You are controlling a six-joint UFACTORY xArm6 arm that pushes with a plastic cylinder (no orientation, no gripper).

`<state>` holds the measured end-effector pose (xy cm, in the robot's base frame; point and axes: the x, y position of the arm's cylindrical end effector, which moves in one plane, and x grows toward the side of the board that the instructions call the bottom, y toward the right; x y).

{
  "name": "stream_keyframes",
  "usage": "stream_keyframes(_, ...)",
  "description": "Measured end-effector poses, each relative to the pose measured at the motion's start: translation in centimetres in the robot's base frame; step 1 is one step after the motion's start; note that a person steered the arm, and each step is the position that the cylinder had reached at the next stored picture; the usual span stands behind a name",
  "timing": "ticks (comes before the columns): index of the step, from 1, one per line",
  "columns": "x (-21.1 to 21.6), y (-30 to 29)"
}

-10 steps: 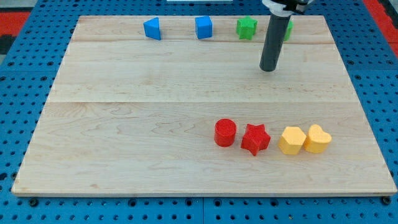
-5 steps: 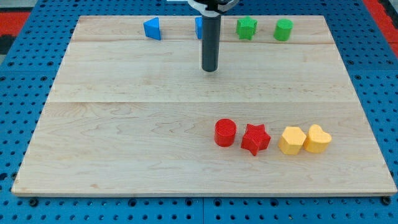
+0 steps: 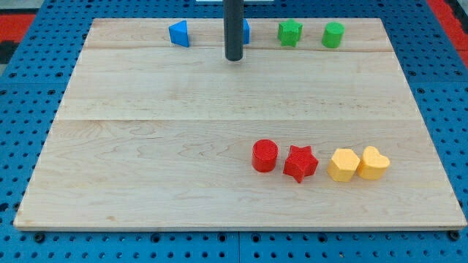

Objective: Move the blue blocks towards the top left of the board

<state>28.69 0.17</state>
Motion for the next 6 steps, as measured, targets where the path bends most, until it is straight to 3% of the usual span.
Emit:
stream_keyframes(1,-3.4,0.2)
stream_keyframes(5,-9.3,7.1)
stream_keyframes(6,-9.2,1.2)
